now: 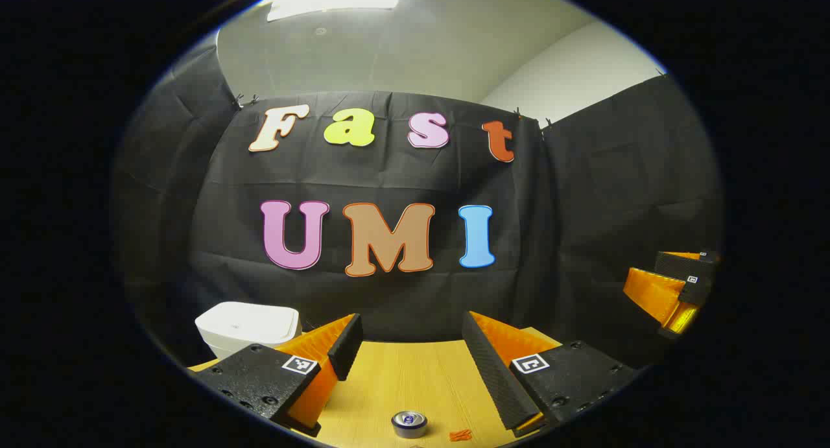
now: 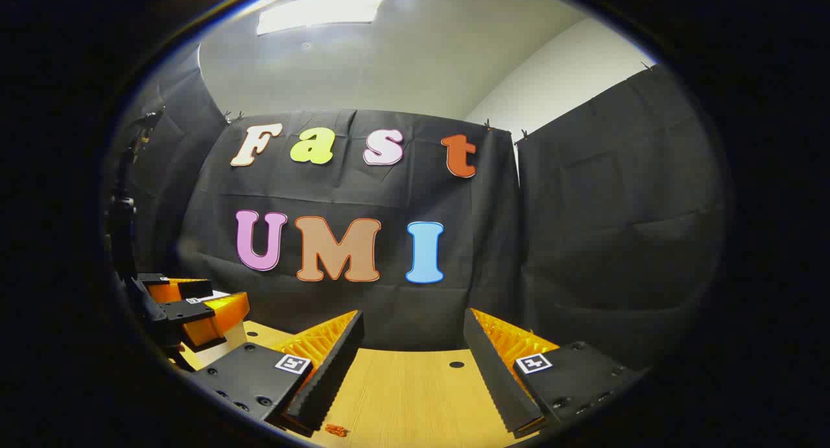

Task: Press the lid of the desktop garbage bin to open it, pick up the crumpled paper on the desktop and throw it into the bin, then pick up the pop can on the desktop and drop it into the bin, and finally close the garbage bin lid.

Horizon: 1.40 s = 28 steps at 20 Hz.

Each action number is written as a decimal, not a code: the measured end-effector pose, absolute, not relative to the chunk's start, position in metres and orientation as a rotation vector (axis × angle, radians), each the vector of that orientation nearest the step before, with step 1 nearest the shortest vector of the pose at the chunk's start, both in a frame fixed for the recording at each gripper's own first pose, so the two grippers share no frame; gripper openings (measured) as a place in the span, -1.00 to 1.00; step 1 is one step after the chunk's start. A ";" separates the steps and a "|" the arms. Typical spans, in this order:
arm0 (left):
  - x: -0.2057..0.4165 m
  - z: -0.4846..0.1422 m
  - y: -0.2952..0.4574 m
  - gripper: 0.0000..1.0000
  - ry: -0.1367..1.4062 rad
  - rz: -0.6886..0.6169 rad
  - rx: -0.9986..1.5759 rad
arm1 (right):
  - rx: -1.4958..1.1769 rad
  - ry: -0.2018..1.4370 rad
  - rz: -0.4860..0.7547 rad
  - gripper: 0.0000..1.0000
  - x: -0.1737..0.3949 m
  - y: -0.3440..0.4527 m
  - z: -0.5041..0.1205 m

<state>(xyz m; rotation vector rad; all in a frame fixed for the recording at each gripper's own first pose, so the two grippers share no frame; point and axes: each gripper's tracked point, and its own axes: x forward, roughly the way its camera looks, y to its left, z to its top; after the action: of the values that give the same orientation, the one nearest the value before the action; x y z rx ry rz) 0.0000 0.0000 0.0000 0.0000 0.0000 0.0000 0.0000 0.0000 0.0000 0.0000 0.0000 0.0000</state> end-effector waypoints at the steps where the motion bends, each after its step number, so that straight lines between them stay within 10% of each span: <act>1: 0.000 0.001 0.000 0.85 -0.003 -0.001 0.001 | -0.001 -0.001 0.003 0.96 0.000 0.000 0.000; 28: 0.007 0.004 0.002 0.84 -0.022 0.046 0.000 | 0.047 0.000 0.017 0.96 0.021 -0.012 -0.007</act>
<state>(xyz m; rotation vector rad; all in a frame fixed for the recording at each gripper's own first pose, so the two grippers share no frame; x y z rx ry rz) 0.0072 0.0017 0.0044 -0.0004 -0.0225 0.0460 0.0211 -0.0117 -0.0066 0.0467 -0.0004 0.0174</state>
